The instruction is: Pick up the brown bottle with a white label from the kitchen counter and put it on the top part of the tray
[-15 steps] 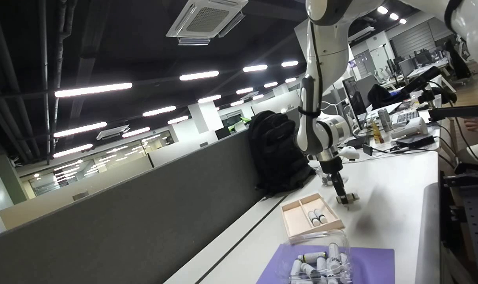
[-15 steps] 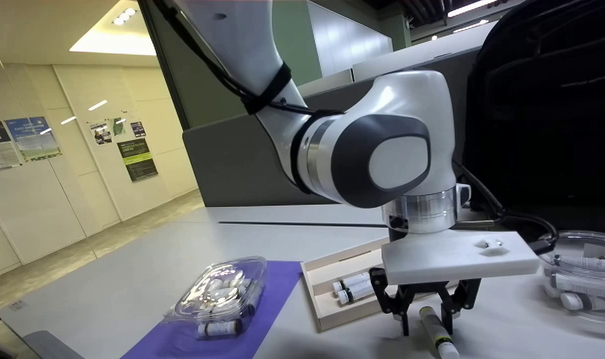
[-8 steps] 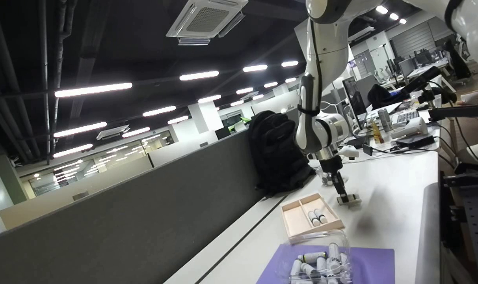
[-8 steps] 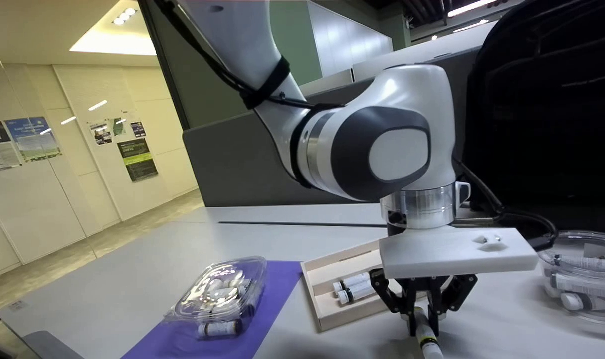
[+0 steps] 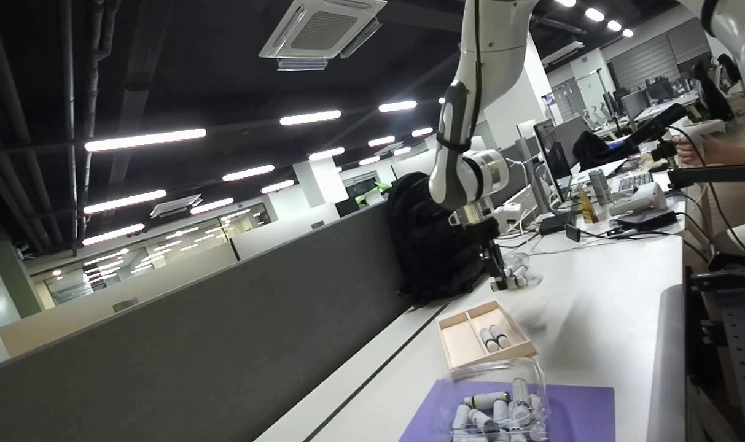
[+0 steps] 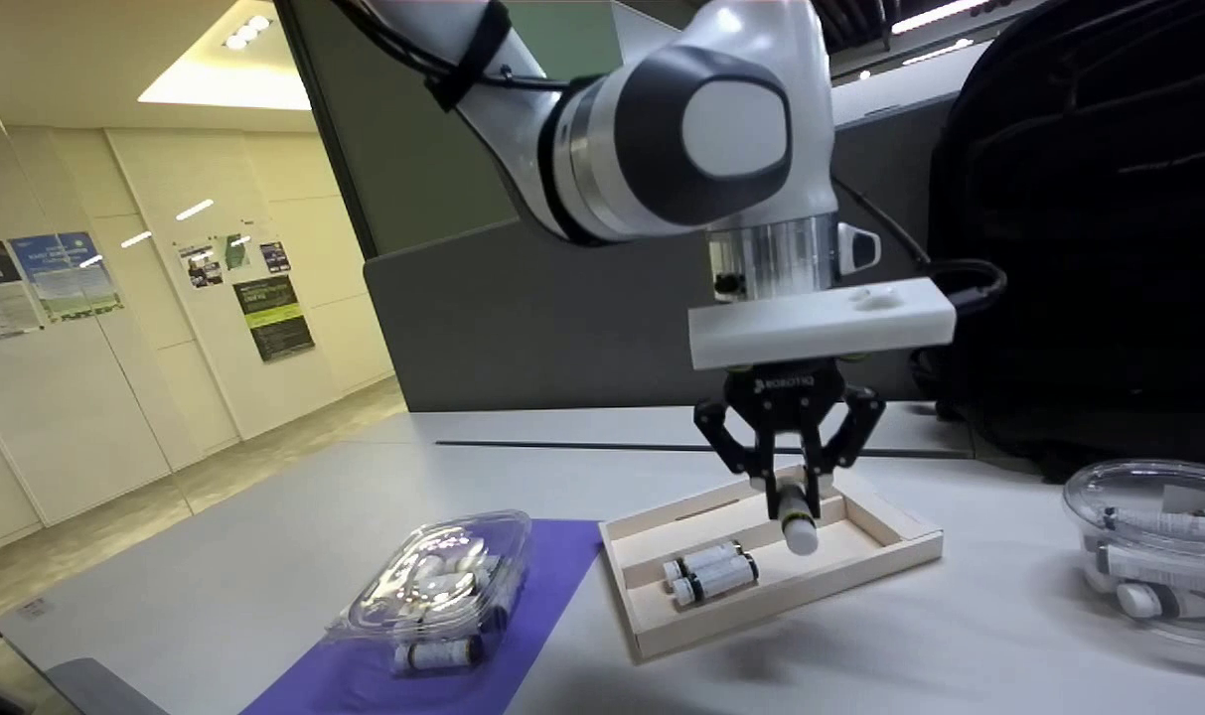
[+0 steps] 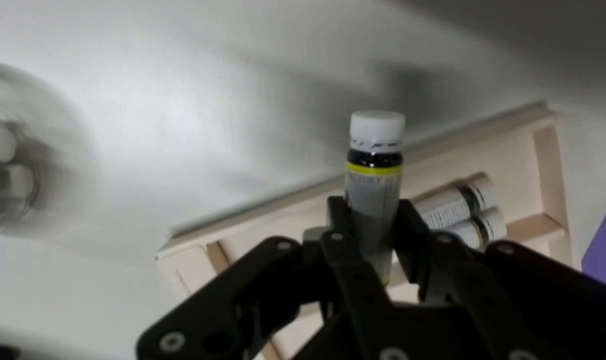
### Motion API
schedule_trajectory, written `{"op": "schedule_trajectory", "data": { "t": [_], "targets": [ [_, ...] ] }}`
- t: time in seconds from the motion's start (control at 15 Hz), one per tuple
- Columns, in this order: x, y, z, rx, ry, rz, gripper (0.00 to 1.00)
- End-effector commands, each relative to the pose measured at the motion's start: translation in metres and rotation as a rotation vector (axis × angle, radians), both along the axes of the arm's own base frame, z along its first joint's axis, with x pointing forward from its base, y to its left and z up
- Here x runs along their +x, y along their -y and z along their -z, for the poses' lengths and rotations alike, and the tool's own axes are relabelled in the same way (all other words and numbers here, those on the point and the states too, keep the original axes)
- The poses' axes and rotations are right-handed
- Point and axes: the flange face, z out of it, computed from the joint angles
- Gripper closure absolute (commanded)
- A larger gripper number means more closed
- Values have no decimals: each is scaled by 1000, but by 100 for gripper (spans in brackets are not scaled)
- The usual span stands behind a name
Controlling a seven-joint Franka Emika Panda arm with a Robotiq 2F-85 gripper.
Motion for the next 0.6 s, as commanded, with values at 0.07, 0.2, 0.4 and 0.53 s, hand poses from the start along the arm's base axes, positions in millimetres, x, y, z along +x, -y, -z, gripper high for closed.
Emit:
{"op": "schedule_trajectory", "data": {
  "t": [0.07, 0.2, 0.4, 0.53],
  "targets": [
    [58, -13, -28, -47, 43, 94, 93],
    [75, -17, -19, -60, 56, 122, 93],
    [85, -61, -20, -69, 44, 156, 93],
    [92, -71, 1, -56, 36, 190, 93]
  ]
}}
